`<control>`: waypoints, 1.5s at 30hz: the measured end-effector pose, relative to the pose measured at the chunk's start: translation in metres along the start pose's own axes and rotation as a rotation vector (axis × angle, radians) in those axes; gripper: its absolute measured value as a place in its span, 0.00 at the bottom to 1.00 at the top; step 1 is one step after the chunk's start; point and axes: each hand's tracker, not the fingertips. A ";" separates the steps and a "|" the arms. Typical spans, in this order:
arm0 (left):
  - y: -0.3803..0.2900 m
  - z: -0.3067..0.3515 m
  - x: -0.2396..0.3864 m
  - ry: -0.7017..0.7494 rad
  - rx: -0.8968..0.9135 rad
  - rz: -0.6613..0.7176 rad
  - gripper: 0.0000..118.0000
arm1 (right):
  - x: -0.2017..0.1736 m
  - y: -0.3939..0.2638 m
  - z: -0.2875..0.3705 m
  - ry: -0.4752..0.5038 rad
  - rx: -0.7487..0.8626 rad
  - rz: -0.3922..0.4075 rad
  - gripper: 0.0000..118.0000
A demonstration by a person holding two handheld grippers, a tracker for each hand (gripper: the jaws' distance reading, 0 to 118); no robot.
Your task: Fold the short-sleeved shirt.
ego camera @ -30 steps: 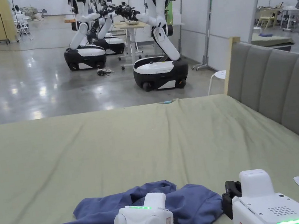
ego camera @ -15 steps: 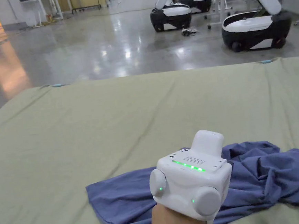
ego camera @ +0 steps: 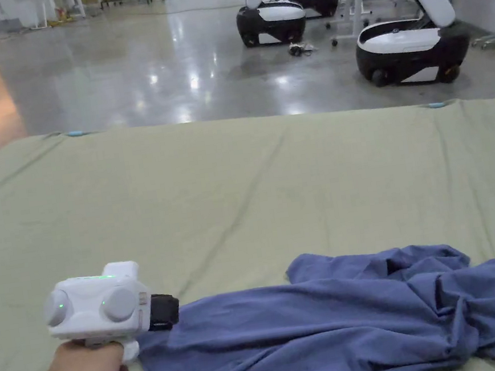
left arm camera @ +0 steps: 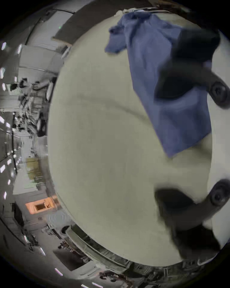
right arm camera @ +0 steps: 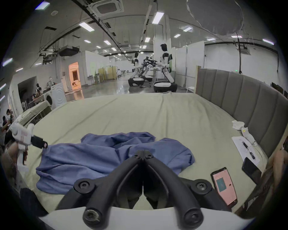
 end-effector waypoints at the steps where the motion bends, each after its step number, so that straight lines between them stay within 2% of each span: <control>1: 0.000 -0.009 -0.002 -0.024 0.018 0.003 0.89 | 0.011 0.002 -0.004 -0.022 -0.009 -0.009 0.03; 3: -0.012 -0.011 0.011 0.006 -0.028 -0.012 0.88 | 0.033 0.008 -0.012 -0.082 -0.030 -0.002 0.03; 5: -0.017 -0.003 0.015 -0.003 0.010 -0.010 0.87 | 0.056 0.014 -0.025 -0.134 -0.055 0.001 0.03; 6: -0.015 0.005 0.017 -0.031 0.016 -0.032 0.80 | 0.071 0.017 -0.034 -0.155 -0.078 -0.011 0.03; 7: -0.017 0.017 0.025 -0.054 0.032 -0.067 0.67 | 0.083 0.021 -0.046 -0.166 -0.114 -0.021 0.03; 8: -0.016 0.026 0.031 -0.048 0.051 -0.101 0.49 | 0.094 0.024 -0.057 -0.173 -0.147 -0.032 0.03; 9: -0.016 0.035 0.037 -0.045 0.071 -0.126 0.09 | 0.103 0.025 -0.071 -0.174 -0.182 -0.044 0.06; 10: -0.014 0.042 0.040 -0.015 0.103 -0.130 0.05 | 0.112 0.027 -0.085 -0.176 -0.210 -0.042 0.12; 11: -0.012 0.048 0.041 -0.026 0.115 -0.140 0.05 | 0.119 0.027 -0.096 -0.165 -0.238 -0.047 0.28; 12: -0.010 0.056 0.042 -0.049 0.116 -0.130 0.05 | 0.125 0.027 -0.110 -0.140 -0.266 -0.062 0.57; 13: -0.009 0.064 0.044 -0.061 0.130 -0.117 0.05 | 0.129 0.026 -0.122 -0.121 -0.301 -0.069 0.78; 14: -0.008 0.071 0.046 -0.067 0.140 -0.115 0.05 | 0.131 0.023 -0.131 -0.101 -0.336 -0.080 0.84; 19: -0.005 0.098 0.055 -0.093 0.171 -0.103 0.05 | 0.130 -0.002 -0.166 -0.117 -0.431 -0.101 0.84; 20: -0.005 0.099 0.057 -0.090 0.171 -0.104 0.05 | 0.128 -0.007 -0.170 -0.075 -0.487 -0.106 0.79; 21: -0.005 0.099 0.059 -0.084 0.169 -0.104 0.05 | 0.124 -0.012 -0.173 -0.030 -0.537 -0.110 0.63; 22: -0.005 0.096 0.061 -0.079 0.166 -0.101 0.05 | 0.117 -0.016 -0.171 -0.046 -0.508 -0.082 0.60; 23: -0.004 0.091 0.061 -0.077 0.160 -0.093 0.05 | 0.111 -0.015 -0.166 -0.092 -0.461 -0.012 0.46; 24: -0.003 0.088 0.061 -0.084 0.153 -0.083 0.05 | 0.110 -0.011 -0.163 -0.045 -0.459 -0.039 0.13; 25: -0.002 0.085 0.061 -0.103 0.144 -0.059 0.05 | 0.110 -0.006 -0.162 0.017 -0.484 -0.093 0.08; 26: -0.001 0.085 0.061 -0.102 0.140 -0.053 0.05 | 0.111 0.000 -0.159 0.018 -0.487 -0.107 0.08; 29: 0.004 0.093 0.063 -0.083 0.151 -0.062 0.05 | 0.110 0.023 -0.142 -0.008 -0.438 -0.085 0.08; 31: 0.019 0.103 0.044 -0.083 0.195 -0.051 0.04 | 0.116 0.052 -0.121 -0.003 -0.356 -0.093 0.08; 33: 0.036 0.126 0.030 -0.106 0.258 -0.017 0.04 | 0.118 0.081 -0.100 0.001 -0.284 -0.098 0.08; 38: 0.088 0.186 0.008 -0.099 0.393 -0.033 0.03 | 0.104 0.162 -0.042 -0.027 -0.090 -0.024 0.08; 42: 0.136 0.233 -0.005 -0.062 0.529 -0.053 0.03 | 0.097 0.232 0.000 -0.020 0.077 -0.071 0.08; 45: 0.164 0.274 -0.002 -0.051 0.615 -0.025 0.03 | 0.091 0.282 0.021 -0.031 0.151 -0.058 0.08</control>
